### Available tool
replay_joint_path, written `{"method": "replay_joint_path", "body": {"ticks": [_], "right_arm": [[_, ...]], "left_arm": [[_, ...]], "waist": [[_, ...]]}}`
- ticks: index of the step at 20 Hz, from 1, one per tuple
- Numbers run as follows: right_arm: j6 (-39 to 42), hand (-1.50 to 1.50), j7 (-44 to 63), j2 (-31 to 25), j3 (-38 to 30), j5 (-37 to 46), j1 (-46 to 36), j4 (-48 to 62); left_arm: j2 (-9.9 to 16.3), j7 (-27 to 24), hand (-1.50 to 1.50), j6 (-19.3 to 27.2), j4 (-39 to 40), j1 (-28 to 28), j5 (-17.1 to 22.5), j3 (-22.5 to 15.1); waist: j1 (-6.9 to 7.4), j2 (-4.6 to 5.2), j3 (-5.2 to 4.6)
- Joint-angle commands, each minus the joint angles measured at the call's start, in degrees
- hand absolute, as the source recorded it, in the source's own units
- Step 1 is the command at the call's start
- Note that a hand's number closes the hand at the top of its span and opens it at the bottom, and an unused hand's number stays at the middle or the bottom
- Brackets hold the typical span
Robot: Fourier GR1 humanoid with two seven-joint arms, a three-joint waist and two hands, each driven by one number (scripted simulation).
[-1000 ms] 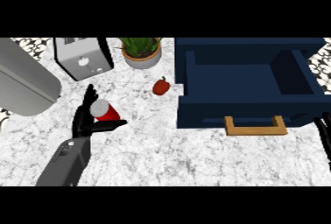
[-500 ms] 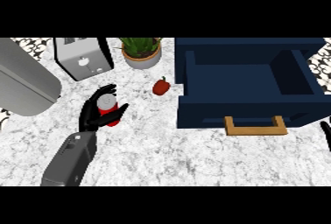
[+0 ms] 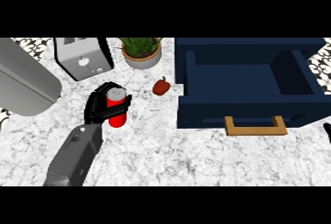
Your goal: Pick up the can, place it into the drawer and close the drawer
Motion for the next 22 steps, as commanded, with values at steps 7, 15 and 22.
{"method": "replay_joint_path", "body": {"ticks": [7,15,22], "right_arm": [[-3.5,-1.5,2.1,1.1,3.9,2.1,1.6,-4.0],[-0.3,-1.5,-2.2,0.4,-0.5,-0.2,1.9,0.2],[-0.2,-1.5,-2.6,0.5,-0.3,0.2,2.5,-0.5]], "left_arm": [[3.5,0.4,1.5,-4.2,-16.2,16.1,3.3,-0.3],[-2.5,18.2,1.5,3.8,-38.4,16.6,0.1,-9.4],[-1.3,25.8,1.5,4.9,-50.7,15.7,-2.0,-12.5]], "waist": [[0.71,-0.19,0.02],[0.74,-0.27,0.09],[0.42,-0.14,0.04]]}}
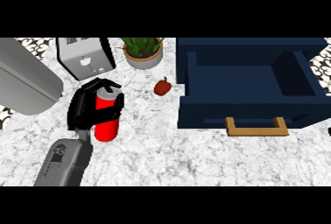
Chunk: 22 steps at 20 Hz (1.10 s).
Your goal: Pick up the can, place it into the drawer and close the drawer
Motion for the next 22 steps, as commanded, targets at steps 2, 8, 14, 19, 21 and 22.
{"method": "replay_joint_path", "body": {"ticks": [2,8,14,19,21,22], "right_arm": [[-0.3,-1.5,1.4,-1.2,-1.6,-1.5,-3.6,1.5],[1.1,-1.5,3.5,-1.2,-2.4,-3.5,-0.5,-3.2],[-0.3,-1.5,3.2,-0.7,-1.6,-0.8,-4.0,-0.4],[0.5,-1.5,1.1,0.6,-0.7,0.0,-0.8,-0.8],[2.0,-1.5,5.0,-2.5,-4.5,-4.9,-0.8,-3.5],[1.5,-1.5,2.2,-2.4,-5.5,-4.2,-2.6,0.1]], "left_arm": [[-1.9,9.4,1.5,3.9,-8.7,-3.4,-3.7,-4.8],[-3.5,17.6,1.5,7.5,-3.1,-18.0,-4.0,-4.4],[-4.0,21.6,1.5,15.6,0.2,-27.4,-4.3,-11.7],[-4.0,24.4,1.5,16.1,3.4,-34.6,-3.3,-10.6],[-4.0,25.7,1.5,18.9,4.7,-38.7,-3.0,-12.8],[-4.0,24.9,1.5,18.8,8.9,-41.6,-2.2,-11.3]], "waist": [[-0.02,0.05,0.0],[-0.68,0.13,-0.01],[-0.83,0.22,-0.01],[-0.83,0.18,-0.01],[-1.18,0.15,-0.01],[-1.23,0.27,0.01]]}}
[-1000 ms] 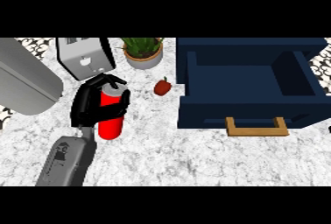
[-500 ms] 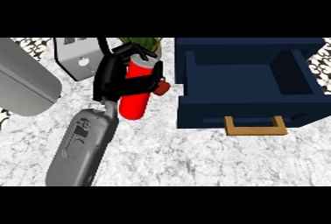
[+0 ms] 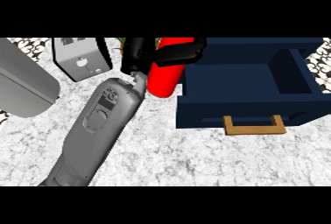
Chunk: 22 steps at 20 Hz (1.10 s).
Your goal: Pick up the can, place it into the drawer and close the drawer
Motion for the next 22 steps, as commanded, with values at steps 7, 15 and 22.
{"method": "replay_joint_path", "body": {"ticks": [7,15,22], "right_arm": [[0.9,-1.5,0.2,0.2,-0.2,-0.1,1.1,-1.0],[-1.1,-1.5,2.3,0.2,0.9,1.2,-3.8,1.3],[-1.4,-1.5,-0.3,0.9,3.1,4.5,-6.2,4.9]], "left_arm": [[-0.1,0.6,1.5,6.1,14.9,-16.3,4.4,-1.1],[-0.1,-3.7,1.5,8.4,30.0,-26.3,12.4,-4.3],[-0.1,-7.5,1.5,10.1,37.2,-30.4,17.1,-9.6]], "waist": [[-0.36,0.11,0.0],[-1.53,0.47,0.04],[-2.67,0.76,0.1]]}}
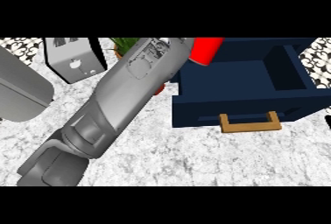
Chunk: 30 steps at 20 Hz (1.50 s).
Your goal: Pick up the can, place it into the drawer and close the drawer
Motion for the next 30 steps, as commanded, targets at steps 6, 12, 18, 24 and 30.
{"method": "replay_joint_path", "body": {"ticks": [6,12,18,24,30], "right_arm": [[-1.0,-1.5,-1.1,1.3,2.5,3.1,-2.0,1.5],[-0.2,-1.5,-0.4,-1.3,0.5,1.1,-5.4,4.2],[0.0,-1.5,2.3,-2.4,-0.6,-1.5,-6.4,2.8],[-0.9,-1.5,2.6,-1.6,1.3,0.2,-7.4,1.4],[-1.1,-1.5,2.2,-1.9,1.6,1.3,-8.5,1.9]], "left_arm": [[0.0,-4.6,1.5,1.0,9.9,-4.2,7.1,-3.7],[0.0,-6.7,1.5,4.7,11.0,-4.6,9.6,-9.6],[0.0,-8.8,1.5,5.0,14.1,-3.5,11.2,-12.2],[0.0,-13.5,1.5,4.7,17.0,-2.1,11.6,-14.0],[0.0,-11.7,-1.5,9.5,16.6,-1.5,12.9,-18.0]], "waist": [[-1.48,0.49,0.05],[-2.84,0.71,0.11],[-3.47,0.88,0.09],[-4.04,1.27,0.05],[-5.09,1.32,0.09]]}}
